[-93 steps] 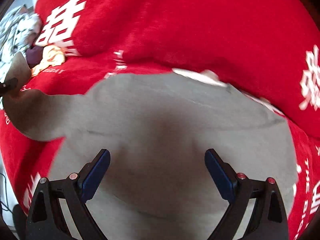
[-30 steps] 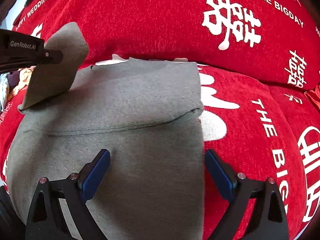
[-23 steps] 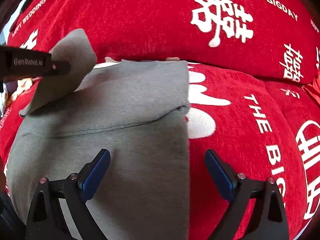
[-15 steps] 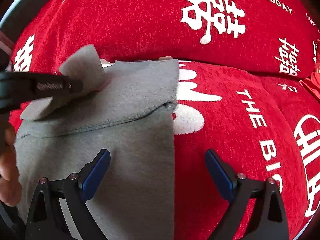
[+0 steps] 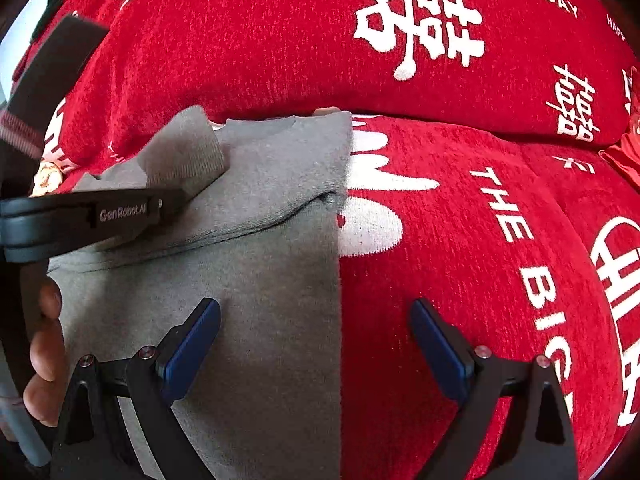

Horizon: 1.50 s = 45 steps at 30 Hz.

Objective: Fold small clothes
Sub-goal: 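Release the sleeve onto the sweater and withdraw the left gripper, then grasp the sweater hem with both grippers and fold it toward the collar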

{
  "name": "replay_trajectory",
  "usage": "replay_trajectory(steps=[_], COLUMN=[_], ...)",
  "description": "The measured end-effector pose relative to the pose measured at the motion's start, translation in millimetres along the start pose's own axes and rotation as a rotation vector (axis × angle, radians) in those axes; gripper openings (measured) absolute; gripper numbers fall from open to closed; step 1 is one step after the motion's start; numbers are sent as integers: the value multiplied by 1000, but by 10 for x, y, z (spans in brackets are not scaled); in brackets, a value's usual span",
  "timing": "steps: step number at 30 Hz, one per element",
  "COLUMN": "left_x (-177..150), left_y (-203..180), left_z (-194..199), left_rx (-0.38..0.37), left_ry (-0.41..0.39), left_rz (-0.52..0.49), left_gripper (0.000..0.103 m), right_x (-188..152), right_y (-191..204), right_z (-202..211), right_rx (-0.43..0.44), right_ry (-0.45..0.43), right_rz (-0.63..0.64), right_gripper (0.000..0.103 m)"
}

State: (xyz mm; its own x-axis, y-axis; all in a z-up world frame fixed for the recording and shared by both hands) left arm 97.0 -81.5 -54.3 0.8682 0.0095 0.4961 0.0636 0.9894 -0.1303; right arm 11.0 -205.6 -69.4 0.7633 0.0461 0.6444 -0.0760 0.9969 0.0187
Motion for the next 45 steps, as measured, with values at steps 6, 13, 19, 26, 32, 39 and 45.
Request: replay_trajectory(steps=[6, 13, 19, 26, 32, 39, 45], left_x=[2, -33, -4, -126, -144, 47, 140], left_y=[33, 22, -43, -430, -274, 461, 1119], left_z=[17, 169, 276, 391, 558, 469, 397], left_rx=[-146, -256, -356, -484, -574, -390, -213], left_ry=[25, 3, 7, 48, 55, -4, -64], left_rz=[70, 68, 35, -67, -39, 73, 163], left_gripper=[81, 84, 84, 84, 84, 84, 84], right_x=[-5, 15, 77, -5, -55, 273, 684], right_y=[-5, -26, -62, -123, -273, 34, 725], right_z=[13, 66, 102, 155, 198, 228, 33], right_rx=[0, 10, -3, -14, -29, 24, 147], right_ry=[-4, -20, -35, -30, -26, -90, -109], right_rz=[-1, -10, -17, -34, -63, -17, 98], right_gripper=[96, 96, 96, 96, 96, 96, 96])
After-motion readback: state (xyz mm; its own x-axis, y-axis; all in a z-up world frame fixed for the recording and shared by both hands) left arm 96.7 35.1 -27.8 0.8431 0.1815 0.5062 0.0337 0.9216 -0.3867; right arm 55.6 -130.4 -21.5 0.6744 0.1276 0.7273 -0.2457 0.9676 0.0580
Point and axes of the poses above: each gripper's, at about its wrist camera, not at the fingertips, and z roughly against the way its jaws point, y to its left, x to its top, the point moved 9 cm from there along -z, roughly the way its jaws point, and after that the axes turned 10 degrees about z, right-handed, at the moved point
